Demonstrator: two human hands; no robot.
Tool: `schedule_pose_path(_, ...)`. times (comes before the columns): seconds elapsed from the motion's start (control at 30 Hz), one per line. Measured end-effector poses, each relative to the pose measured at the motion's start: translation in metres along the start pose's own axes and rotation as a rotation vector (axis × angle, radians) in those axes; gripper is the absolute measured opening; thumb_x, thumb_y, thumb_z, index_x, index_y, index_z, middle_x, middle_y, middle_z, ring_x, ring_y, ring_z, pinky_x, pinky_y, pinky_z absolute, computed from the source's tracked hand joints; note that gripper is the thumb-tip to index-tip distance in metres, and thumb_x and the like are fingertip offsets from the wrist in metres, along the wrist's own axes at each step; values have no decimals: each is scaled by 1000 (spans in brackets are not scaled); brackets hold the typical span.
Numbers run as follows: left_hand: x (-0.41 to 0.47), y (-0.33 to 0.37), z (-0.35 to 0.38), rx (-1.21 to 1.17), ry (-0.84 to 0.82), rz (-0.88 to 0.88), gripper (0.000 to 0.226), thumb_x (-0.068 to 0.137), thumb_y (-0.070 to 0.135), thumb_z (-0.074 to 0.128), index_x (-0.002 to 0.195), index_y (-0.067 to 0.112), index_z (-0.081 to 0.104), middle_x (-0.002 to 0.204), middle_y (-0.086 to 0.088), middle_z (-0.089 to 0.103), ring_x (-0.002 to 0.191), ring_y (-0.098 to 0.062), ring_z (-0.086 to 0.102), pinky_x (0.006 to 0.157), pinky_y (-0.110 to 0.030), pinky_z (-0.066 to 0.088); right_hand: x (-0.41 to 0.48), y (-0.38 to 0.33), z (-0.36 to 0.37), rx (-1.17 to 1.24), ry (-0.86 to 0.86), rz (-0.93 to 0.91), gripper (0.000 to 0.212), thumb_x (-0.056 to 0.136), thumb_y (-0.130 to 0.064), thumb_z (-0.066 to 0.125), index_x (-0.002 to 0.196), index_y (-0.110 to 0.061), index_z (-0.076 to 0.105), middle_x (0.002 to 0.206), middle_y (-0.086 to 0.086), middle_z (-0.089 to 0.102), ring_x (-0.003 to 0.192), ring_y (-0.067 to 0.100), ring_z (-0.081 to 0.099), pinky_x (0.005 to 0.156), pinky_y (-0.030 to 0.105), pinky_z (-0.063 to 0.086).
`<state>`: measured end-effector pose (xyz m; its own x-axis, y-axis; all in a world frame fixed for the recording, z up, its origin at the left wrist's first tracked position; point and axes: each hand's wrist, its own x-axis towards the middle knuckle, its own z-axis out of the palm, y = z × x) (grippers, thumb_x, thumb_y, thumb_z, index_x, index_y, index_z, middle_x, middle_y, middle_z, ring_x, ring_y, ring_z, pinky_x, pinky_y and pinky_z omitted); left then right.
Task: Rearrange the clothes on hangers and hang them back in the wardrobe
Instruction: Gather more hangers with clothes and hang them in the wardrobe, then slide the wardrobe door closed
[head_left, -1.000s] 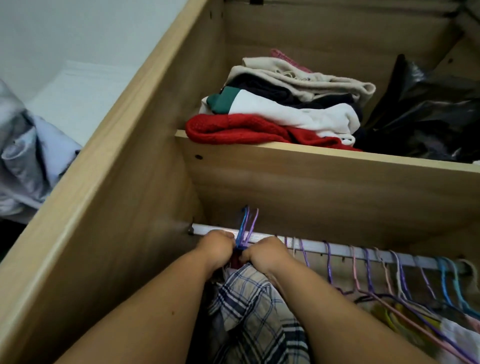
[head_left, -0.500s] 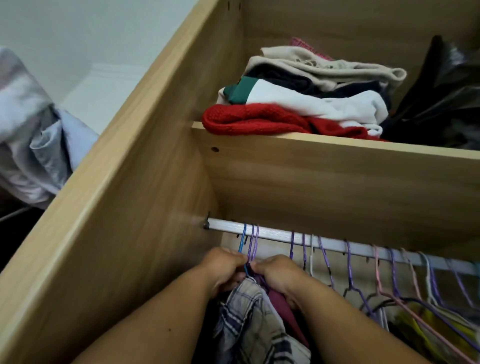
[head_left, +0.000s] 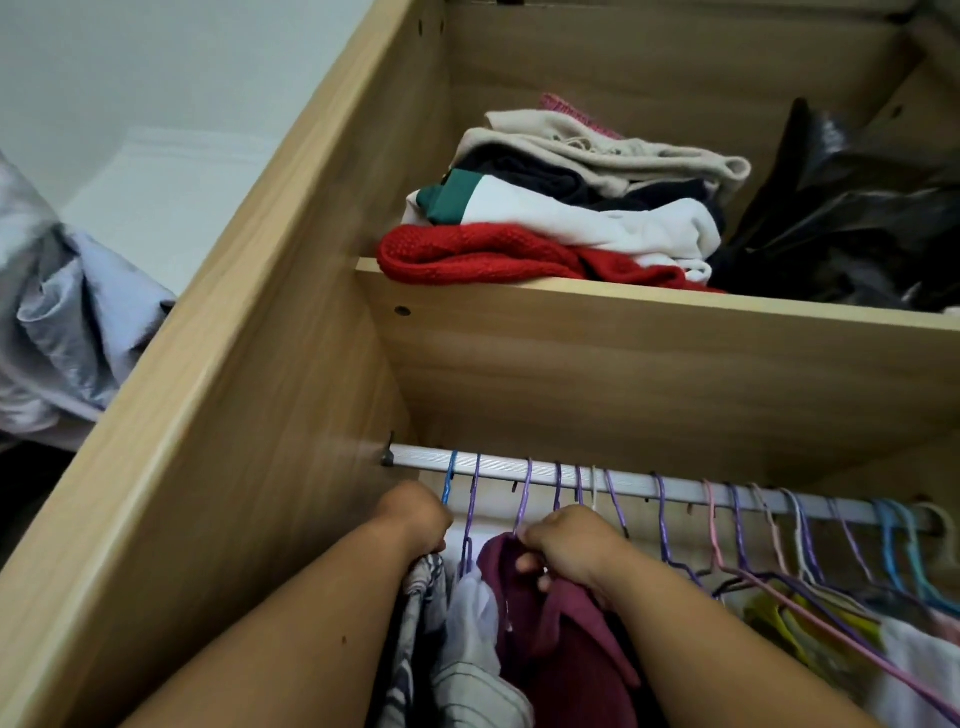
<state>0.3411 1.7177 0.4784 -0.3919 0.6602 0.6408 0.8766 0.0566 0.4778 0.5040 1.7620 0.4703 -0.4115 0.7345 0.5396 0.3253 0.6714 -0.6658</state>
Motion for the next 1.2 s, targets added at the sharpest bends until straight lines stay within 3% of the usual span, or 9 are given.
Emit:
schedule_pose_path(0.07, 1, 3, 1, -62, 7, -16, 32, 91, 18, 51, 114, -1, 62, 95, -9, 63, 89, -27, 60, 82, -29, 49, -6, 0, -7, 62, 16, -27, 20, 89, -24, 60, 80, -7, 65, 75, 9, 64, 57, 21, 58, 53, 21, 40)
schedule_pose_path(0.17, -13, 22, -1, -47, 13, 55, 18, 86, 23, 55, 84, 6, 61, 81, -9, 58, 99, -33, 61, 66, -26, 43, -19, -1, -28, -115, 174, -151, 30, 87, -35, 63, 109, -15, 65, 104, 3, 64, 93, 19, 61, 76, 26, 46)
schedule_pose_path(0.3, -58, 74, -8, 104, 116, 232, 47, 82, 35, 59, 126, 19, 53, 127, -8, 56, 114, -27, 54, 92, -31, 46, -66, -7, -72, -607, 423, -363, 58, 87, -40, 58, 140, -26, 40, 144, 1, 41, 131, 17, 41, 106, 29, 34)
schedule_pose_path(0.47, -140, 159, 18, 62, 163, 606, 66, 67, 51, 48, 130, 31, 46, 130, 3, 50, 126, -21, 40, 103, -47, 37, -138, -1, -142, -850, 644, -497, 61, 84, -38, 58, 141, -34, 37, 152, -3, 28, 139, 17, 26, 113, 44, 25)
schedule_pose_path(0.67, -230, 262, 89, -35, 21, 750, 60, 76, 50, 59, 129, 30, 38, 129, 4, 44, 127, -19, 37, 104, -43, 36, -231, 38, -239, -889, 859, -546, 66, 79, -37, 57, 141, -30, 36, 152, 2, 27, 142, 20, 20, 111, 56, 23)
schedule_pose_path(0.9, -292, 354, 152, -276, -230, 604, 91, 73, 62, 62, 145, 30, 17, 143, 6, 36, 132, -18, 37, 106, -41, 36, -296, 109, -324, -1014, 720, -166, 93, 85, -63, 46, 150, -23, -6, 159, -3, -12, 146, 17, -10, 116, 49, 9)
schedule_pose_path(0.97, -303, 370, 167, -318, -259, 548, 90, 72, 57, 68, 143, 22, 24, 140, 2, 40, 129, -19, 41, 104, -38, 39, -301, 126, -335, -984, 650, -90, 94, 84, -67, 42, 150, -20, -6, 159, -2, -12, 146, 16, -8, 116, 48, 14)
schedule_pose_path(1.07, -311, 383, 184, -372, -236, 477, 97, 77, 40, 71, 149, 14, 12, 150, -5, 29, 133, -23, 38, 107, -36, 37, -301, 145, -339, -871, 540, -29, 86, 86, -66, 37, 151, -23, 0, 159, -4, -8, 147, 15, -2, 116, 45, 18)
schedule_pose_path(1.2, -313, 383, 194, -339, -153, 441, 77, 87, 31, 58, 148, 15, 15, 148, -4, 34, 129, -22, 44, 101, -38, 43, -302, 154, -324, -776, 476, -45, 67, 95, -52, 33, 151, -26, 5, 159, -2, -8, 146, 20, -7, 117, 41, 13)
